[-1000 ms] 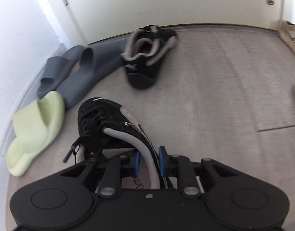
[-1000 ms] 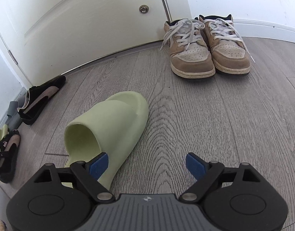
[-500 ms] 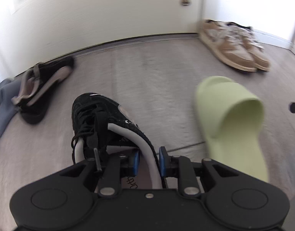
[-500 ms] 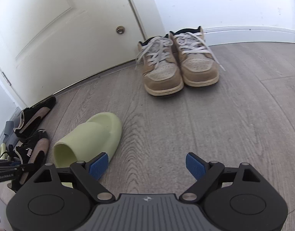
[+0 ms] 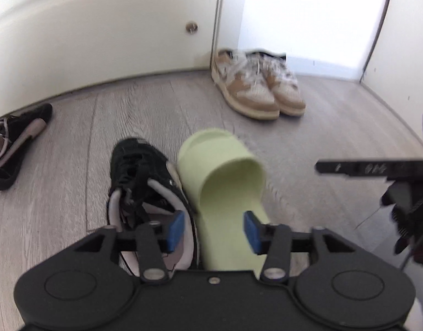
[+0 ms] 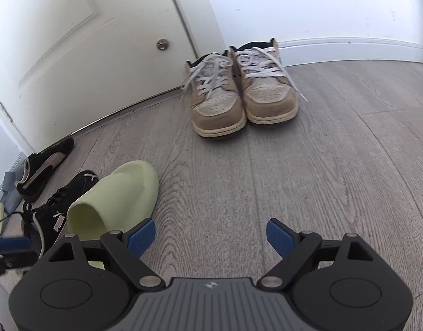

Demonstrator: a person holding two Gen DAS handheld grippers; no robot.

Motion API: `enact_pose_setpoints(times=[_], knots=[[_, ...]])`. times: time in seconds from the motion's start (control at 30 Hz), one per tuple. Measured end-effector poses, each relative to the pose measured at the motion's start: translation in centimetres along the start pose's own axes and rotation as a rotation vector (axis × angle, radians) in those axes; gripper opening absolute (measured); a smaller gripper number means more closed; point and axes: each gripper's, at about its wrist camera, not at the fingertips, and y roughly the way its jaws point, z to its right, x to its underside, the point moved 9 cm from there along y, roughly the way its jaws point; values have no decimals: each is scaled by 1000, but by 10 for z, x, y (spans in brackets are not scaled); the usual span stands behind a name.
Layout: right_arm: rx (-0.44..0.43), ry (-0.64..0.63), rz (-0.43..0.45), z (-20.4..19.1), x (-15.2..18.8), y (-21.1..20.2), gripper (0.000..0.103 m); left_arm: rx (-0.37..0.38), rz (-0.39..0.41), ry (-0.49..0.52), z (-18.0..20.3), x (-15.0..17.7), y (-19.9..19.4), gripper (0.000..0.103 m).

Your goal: Organize scattered shoes

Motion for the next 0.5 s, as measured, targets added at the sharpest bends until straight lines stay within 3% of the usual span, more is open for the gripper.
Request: enact_pose_setpoints(times=[0.1, 0.17, 0.23, 0.37, 0.5], knots=[[-23, -2, -17, -9, 4, 3, 89, -123, 87, -47, -28, -9, -30, 70], [-36, -17, -26, -17, 7, 5, 89, -245, 115, -76, -62, -7, -42, 78], [-43, -35, -29, -24, 9, 9, 89, -343, 117, -129, -99, 0, -48, 78], [-78, -35, -2, -42, 5, 17, 89, -520, 111, -435, -210, 40, -62, 78], [-106, -76, 49, -80, -13, 28, 89, -653, 159, -599, -277, 66, -78, 78]])
